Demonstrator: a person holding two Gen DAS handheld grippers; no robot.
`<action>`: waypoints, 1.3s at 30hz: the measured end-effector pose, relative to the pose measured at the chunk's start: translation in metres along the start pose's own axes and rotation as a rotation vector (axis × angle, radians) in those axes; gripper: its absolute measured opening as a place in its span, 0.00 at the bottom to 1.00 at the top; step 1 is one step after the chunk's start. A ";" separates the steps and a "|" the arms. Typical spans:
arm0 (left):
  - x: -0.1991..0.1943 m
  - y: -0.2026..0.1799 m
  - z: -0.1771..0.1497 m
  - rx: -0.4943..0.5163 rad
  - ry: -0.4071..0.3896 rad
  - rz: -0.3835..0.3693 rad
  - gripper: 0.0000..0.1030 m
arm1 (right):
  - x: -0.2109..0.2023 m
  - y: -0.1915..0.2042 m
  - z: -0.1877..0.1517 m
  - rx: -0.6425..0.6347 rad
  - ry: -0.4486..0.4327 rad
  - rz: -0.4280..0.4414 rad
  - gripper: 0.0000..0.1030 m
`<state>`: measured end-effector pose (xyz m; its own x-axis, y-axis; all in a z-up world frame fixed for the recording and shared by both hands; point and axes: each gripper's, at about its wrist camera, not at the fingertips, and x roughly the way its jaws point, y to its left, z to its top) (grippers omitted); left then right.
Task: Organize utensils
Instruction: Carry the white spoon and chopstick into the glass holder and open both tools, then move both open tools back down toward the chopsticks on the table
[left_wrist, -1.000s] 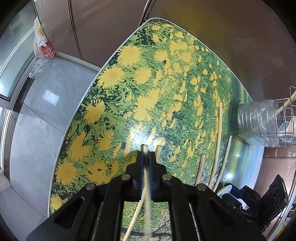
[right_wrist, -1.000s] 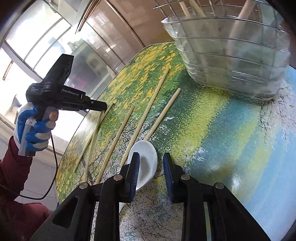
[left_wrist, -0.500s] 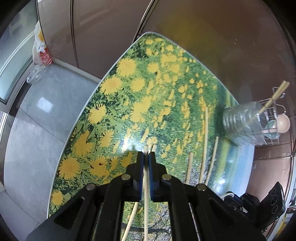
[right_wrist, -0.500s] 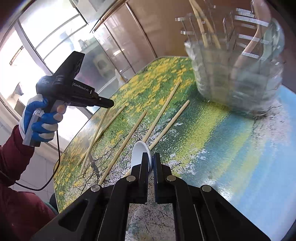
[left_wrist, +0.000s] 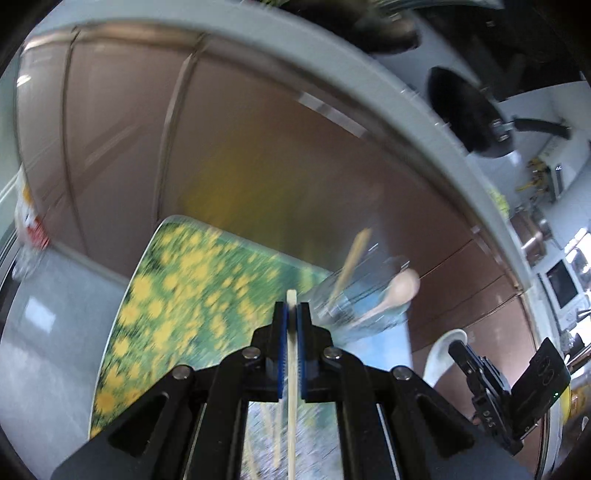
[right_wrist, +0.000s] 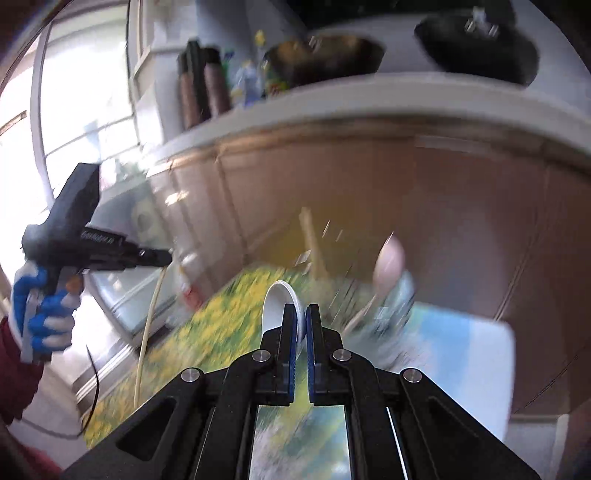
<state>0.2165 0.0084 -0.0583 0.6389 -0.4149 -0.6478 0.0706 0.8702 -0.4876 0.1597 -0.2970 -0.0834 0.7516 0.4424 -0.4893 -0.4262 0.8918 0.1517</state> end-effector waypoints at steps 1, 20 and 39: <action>-0.003 -0.014 0.011 0.012 -0.041 -0.030 0.04 | -0.004 -0.003 0.012 0.003 -0.050 -0.053 0.04; 0.102 -0.105 0.032 0.215 -0.532 0.096 0.04 | 0.073 -0.024 0.037 -0.056 -0.345 -0.412 0.05; 0.055 -0.095 0.009 0.271 -0.546 0.105 0.16 | 0.039 -0.009 0.028 -0.069 -0.371 -0.414 0.17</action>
<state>0.2522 -0.0945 -0.0424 0.9477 -0.1902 -0.2561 0.1329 0.9653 -0.2249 0.2071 -0.2855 -0.0795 0.9847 0.0717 -0.1587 -0.0807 0.9954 -0.0511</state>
